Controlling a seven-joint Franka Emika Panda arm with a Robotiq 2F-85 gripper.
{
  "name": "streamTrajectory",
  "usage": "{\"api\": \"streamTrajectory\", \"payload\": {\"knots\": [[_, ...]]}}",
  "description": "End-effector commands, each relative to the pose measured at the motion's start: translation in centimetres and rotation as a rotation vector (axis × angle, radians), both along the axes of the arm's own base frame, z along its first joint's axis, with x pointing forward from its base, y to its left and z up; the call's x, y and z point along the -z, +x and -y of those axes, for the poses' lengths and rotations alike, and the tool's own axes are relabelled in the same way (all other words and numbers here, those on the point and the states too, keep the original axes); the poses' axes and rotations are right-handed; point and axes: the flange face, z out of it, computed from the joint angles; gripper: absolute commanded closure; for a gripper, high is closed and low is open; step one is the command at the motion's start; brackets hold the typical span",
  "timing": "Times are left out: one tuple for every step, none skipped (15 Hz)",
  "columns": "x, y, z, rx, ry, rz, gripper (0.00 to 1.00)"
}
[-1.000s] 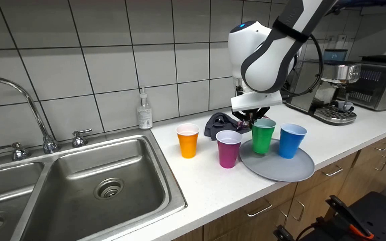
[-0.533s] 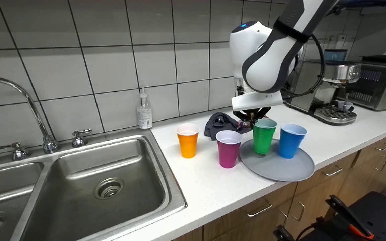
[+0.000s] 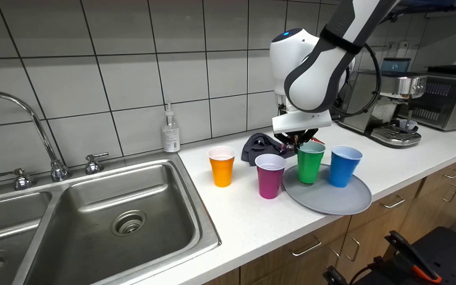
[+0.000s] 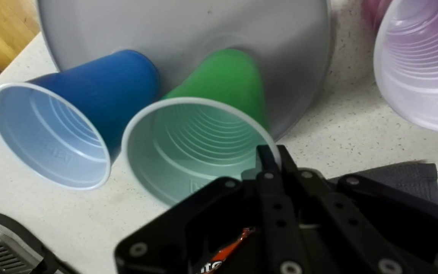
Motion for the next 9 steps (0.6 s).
{"api": "streamTrajectory", "payload": {"knots": [[0.22, 0.71, 0.03, 0.020, 0.006, 0.013, 0.99], [0.24, 0.76, 0.02, 0.019, 0.006, 0.013, 0.99], [0.26, 0.82, 0.01, 0.018, 0.006, 0.013, 0.99], [0.26, 0.87, 0.02, 0.017, 0.006, 0.013, 0.99], [0.30, 0.93, 0.04, 0.016, 0.005, 0.013, 0.99], [0.32, 0.95, 0.05, 0.016, 0.005, 0.012, 0.99], [0.35, 0.96, 0.06, 0.015, 0.005, 0.011, 0.99], [0.38, 0.97, 0.08, 0.015, 0.005, 0.010, 0.71], [0.40, 0.97, 0.10, 0.016, 0.006, 0.009, 0.70]]}}
